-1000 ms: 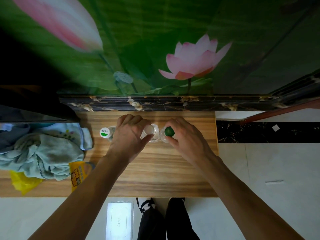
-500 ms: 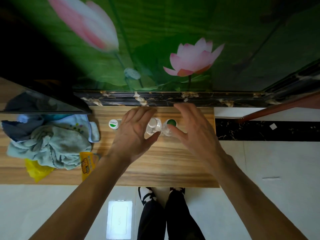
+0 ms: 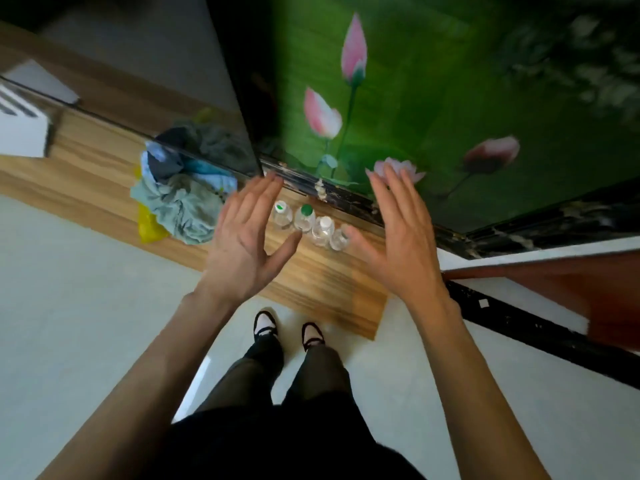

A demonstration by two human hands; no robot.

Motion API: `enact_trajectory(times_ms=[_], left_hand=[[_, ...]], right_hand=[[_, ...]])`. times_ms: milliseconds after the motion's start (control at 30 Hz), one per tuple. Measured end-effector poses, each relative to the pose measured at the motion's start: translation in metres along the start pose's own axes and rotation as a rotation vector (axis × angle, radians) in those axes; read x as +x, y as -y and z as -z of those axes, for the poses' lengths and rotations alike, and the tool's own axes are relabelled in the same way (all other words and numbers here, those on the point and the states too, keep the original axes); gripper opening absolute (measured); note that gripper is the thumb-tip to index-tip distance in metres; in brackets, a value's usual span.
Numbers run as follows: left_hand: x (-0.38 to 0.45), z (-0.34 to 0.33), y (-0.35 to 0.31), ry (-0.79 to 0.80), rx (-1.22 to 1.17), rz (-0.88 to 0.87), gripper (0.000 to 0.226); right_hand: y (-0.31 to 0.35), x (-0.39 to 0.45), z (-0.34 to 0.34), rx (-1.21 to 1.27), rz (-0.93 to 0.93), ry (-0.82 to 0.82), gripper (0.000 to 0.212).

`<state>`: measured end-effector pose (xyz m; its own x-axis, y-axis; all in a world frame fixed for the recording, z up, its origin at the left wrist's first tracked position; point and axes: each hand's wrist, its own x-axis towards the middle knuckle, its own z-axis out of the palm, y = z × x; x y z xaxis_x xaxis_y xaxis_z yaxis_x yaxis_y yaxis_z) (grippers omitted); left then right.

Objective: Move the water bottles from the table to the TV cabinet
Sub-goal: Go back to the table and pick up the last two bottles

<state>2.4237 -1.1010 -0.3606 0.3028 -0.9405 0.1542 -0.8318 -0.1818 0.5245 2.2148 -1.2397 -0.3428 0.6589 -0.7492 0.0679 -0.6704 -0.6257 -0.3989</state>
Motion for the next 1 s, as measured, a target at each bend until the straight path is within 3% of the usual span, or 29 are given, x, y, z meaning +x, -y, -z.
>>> enact_trajectory(times_ms=[233, 567, 833, 1000], left_hand=[[-0.032, 0.091, -0.032, -0.282, 0.082, 0.113, 0.076], [-0.168, 0.180, -0.056, -0.650, 0.381, 0.515, 0.084], [-0.326, 0.223, -0.095, -0.918, 0.560, 0.914, 0.081], [-0.436, 0.236, -0.128, -0.951, 0.652, 1.146, 0.081]], right_hand=[[0.053, 0.022, 0.049, 0.058, 0.286, -0.009, 0.089], [0.196, 0.026, 0.076, 0.222, 0.837, 0.036, 0.096], [0.337, -0.039, 0.058, 0.313, 1.261, 0.194, 0.095], [0.427, -0.117, 0.043, 0.372, 1.493, 0.270, 0.096]])
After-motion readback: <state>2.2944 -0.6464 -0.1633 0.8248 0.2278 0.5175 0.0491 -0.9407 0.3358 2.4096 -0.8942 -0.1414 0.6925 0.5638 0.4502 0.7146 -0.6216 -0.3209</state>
